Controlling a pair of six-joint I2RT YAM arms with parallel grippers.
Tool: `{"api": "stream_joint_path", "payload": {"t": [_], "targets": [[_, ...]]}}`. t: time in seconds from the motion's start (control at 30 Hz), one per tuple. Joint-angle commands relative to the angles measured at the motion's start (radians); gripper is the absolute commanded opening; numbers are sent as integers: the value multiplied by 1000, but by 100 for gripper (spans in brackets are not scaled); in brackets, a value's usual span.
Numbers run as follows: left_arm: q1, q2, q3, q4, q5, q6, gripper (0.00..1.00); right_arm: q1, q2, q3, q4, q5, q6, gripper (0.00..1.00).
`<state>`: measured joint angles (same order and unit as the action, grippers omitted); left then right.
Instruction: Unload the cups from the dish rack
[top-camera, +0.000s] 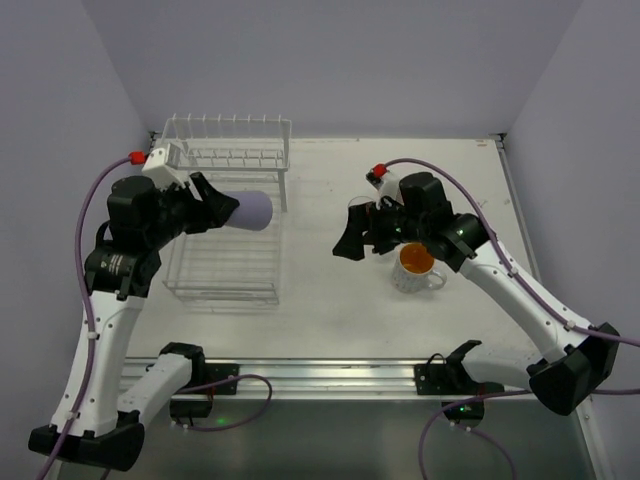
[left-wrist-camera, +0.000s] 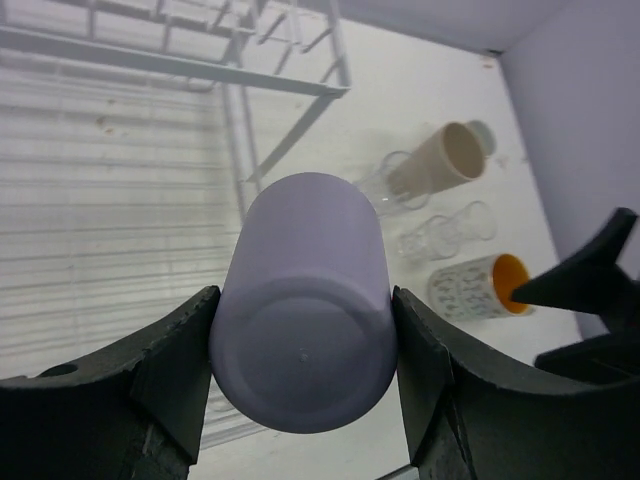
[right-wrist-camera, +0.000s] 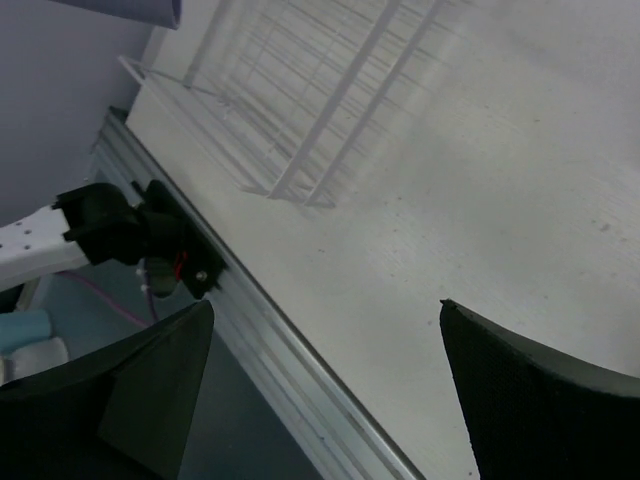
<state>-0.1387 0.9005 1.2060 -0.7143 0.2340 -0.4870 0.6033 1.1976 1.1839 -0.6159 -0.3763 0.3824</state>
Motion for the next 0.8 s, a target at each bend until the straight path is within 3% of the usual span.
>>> {"api": "stream_joint_path", "payload": {"t": [0.0, 0.1, 0.2, 0.23, 0.4, 0.43, 0.47, 0.53, 0.77], "targets": [[-1, -34, -38, 156, 269, -86, 0, -25, -38, -23, 203, -238, 119, 96], [-2, -66, -111, 266, 352, -156, 0, -65, -33, -81, 367, -410, 237, 91], [-12, -87, -172, 383, 444, -208, 0, -97, -35, -174, 634, -551, 407, 89], [-13, -90, -186, 410, 461, -222, 0, -102, -35, -231, 804, -578, 453, 88], [-15, -144, -310, 634, 525, -343, 0, -109, 23, -391, 1357, -635, 852, 86], [-15, -153, -330, 674, 530, -361, 0, -108, 60, -433, 1553, -632, 909, 85], [-15, -163, -373, 711, 536, -408, 0, -109, 78, -452, 1643, -630, 1009, 84], [-15, -172, -402, 805, 547, -436, 0, -106, 108, -477, 1790, -615, 1059, 83], [-15, -170, -476, 883, 571, -486, 0, -105, 143, -461, 1840, -592, 1064, 81]]}}
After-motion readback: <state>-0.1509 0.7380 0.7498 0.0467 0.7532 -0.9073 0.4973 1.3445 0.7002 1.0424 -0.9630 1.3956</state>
